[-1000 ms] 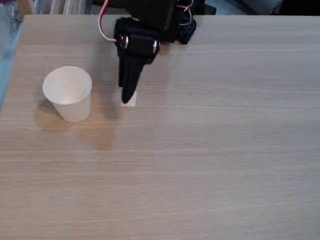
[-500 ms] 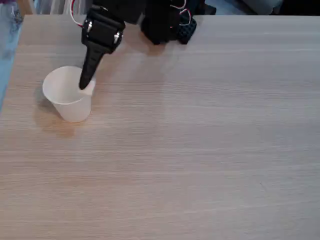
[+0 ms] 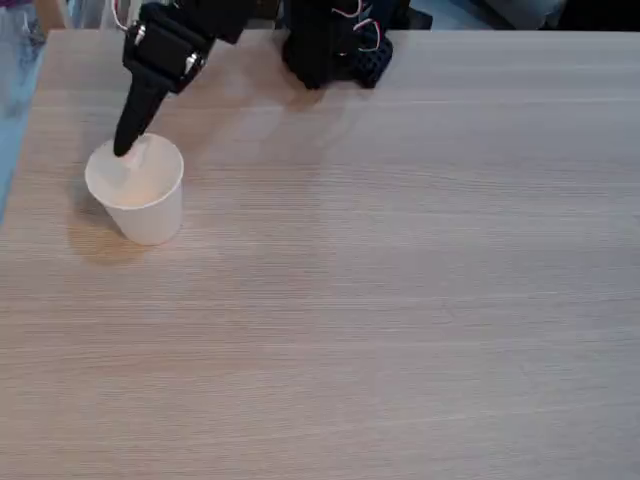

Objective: Grasp a block and put it in the bin.

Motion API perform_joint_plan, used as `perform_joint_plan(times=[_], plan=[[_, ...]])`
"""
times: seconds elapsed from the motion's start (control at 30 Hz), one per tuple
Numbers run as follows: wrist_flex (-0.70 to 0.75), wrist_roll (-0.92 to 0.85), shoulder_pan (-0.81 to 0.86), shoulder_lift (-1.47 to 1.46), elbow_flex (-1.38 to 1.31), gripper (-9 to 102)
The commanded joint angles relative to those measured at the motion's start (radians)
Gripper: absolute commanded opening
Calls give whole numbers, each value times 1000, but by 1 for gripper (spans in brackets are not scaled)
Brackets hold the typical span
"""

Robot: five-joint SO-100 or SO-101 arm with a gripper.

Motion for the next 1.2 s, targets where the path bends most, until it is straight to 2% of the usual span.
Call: perform_joint_plan(times=[0.0,0.1,0.3,0.53,0.9,1.17], plan=[[-20,-11,3,28,12,2],[-21,-12,-6,28,17,5],[-21,-15,-11,34,20,20],[-31,-14,-9,38,34,28],[-43,-17,-11,38,37,28],[-78,-31,-80,49,26,14]])
